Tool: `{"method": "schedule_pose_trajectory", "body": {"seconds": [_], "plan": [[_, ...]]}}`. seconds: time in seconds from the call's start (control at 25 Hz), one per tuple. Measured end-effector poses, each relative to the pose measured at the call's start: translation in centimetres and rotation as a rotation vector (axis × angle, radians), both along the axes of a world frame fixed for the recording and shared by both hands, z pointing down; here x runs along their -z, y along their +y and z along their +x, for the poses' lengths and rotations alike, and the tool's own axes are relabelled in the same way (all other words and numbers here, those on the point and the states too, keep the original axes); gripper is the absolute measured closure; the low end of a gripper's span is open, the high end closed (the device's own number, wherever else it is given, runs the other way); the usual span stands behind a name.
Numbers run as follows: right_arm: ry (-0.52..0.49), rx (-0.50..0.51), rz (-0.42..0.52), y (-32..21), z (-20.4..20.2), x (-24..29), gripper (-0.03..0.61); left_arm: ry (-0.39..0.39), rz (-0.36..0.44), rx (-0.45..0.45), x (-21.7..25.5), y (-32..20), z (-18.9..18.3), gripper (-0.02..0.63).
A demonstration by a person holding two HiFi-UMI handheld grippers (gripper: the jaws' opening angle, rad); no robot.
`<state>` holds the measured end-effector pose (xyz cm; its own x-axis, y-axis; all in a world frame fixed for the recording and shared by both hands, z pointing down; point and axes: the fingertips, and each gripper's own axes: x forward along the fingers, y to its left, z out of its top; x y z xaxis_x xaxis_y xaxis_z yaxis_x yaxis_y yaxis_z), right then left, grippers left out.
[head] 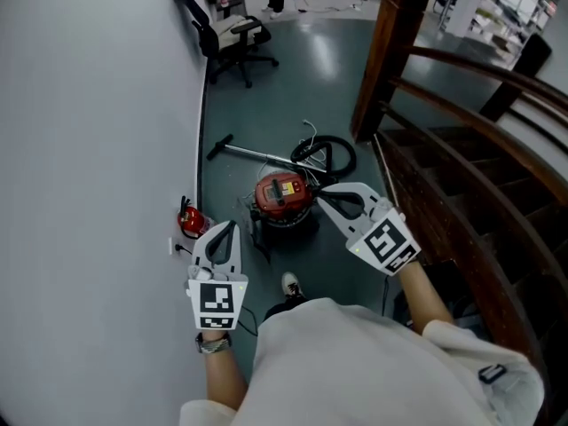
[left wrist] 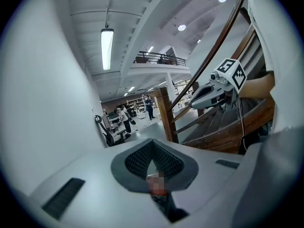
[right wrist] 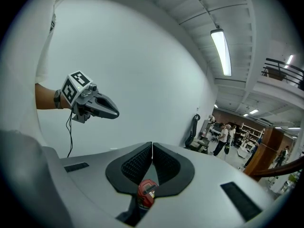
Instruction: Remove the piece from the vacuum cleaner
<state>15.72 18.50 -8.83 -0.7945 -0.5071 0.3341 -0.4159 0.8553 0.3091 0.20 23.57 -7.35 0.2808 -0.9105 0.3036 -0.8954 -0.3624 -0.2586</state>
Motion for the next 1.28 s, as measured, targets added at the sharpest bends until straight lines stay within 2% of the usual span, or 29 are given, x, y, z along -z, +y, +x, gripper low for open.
{"method": "schedule_pose_trajectory", "body": {"seconds": [0.72, 1.08, 1.28], "plan": [[0.026, -0.056, -0.041, -4.4, -6.1, -2.2, 0.549, -0.006, -0.065, -0.060, -2.7, -4.9, -5.7, 0.615], [0.020, -0.135, -0.083, -7.7, -6.5, -3.4, 0.549, 0.027, -0.122, -0.054, -5.2, -6.7, -6.6, 0.615], [0.033, -0.110, -0.108, -9.6, -7.2, -4.8, 0.549, 0.021, -0.151, -0.035, -6.8, -8.5, -7.5, 0.615]]}}
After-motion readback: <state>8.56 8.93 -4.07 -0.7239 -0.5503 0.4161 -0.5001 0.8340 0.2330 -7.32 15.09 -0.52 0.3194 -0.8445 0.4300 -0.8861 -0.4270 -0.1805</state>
